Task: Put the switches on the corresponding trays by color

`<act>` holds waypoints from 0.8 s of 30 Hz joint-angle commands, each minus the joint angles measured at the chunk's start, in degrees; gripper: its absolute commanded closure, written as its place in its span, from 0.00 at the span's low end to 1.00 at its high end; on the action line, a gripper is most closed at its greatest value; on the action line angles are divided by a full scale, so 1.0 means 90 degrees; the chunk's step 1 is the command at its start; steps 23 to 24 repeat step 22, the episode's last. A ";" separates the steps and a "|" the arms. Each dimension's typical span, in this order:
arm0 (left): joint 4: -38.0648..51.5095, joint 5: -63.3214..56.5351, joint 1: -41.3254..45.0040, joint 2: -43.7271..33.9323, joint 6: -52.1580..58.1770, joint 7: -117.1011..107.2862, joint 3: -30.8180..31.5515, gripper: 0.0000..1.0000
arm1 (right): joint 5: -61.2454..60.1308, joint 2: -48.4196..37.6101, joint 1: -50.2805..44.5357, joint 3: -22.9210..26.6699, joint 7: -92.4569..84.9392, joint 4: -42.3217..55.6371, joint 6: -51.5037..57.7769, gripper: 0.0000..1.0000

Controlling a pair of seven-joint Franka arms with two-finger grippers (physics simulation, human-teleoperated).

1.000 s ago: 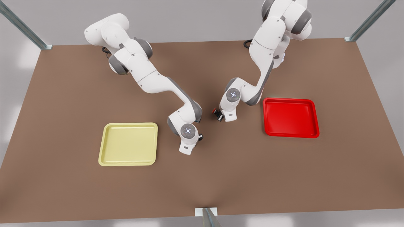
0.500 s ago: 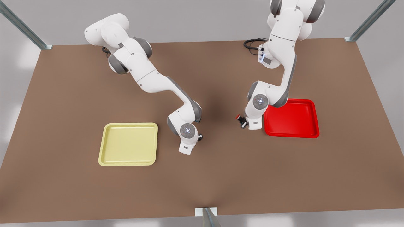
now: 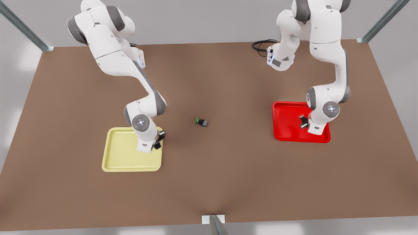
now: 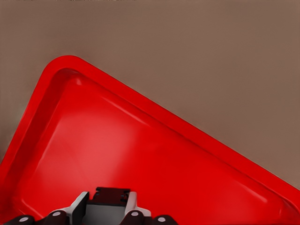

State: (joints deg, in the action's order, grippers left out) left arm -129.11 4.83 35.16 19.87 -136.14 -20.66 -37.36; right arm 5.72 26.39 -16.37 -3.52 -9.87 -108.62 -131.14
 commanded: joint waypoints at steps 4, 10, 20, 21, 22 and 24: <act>0.0010 0.0127 0.0009 -0.0020 0.0010 0.0011 0.0001 0.00 | 0.0019 -0.0462 0.0344 0.0840 -0.1588 -0.0929 -0.0117 0.44; 0.1454 0.0137 0.0068 0.0019 0.1093 0.0469 0.0118 0.00 | 0.0038 -0.0393 0.0344 0.1113 -0.1940 -0.0939 -0.0293 0.00; 0.6592 -0.1132 -0.3487 -0.0283 0.5537 0.2286 0.5206 0.00 | -0.0089 -0.2337 0.1272 0.1065 0.0257 0.3202 0.5166 0.00; 0.6563 -0.1132 -0.3477 -0.0293 0.5537 0.2286 0.5206 0.00 | -0.0089 -0.2327 0.1281 0.1065 0.0247 0.3172 0.5166 0.00; 0.6563 -0.1132 -0.3487 -0.0303 0.5527 0.2277 0.5206 0.00 | -0.0098 -0.2327 0.1272 0.1065 0.0257 0.3172 0.5166 0.00; 0.6563 -0.1132 -0.3487 -0.0303 0.5527 0.2277 0.5206 0.00 | -0.0098 -0.2327 0.1272 0.1065 0.0257 0.3172 0.5166 0.00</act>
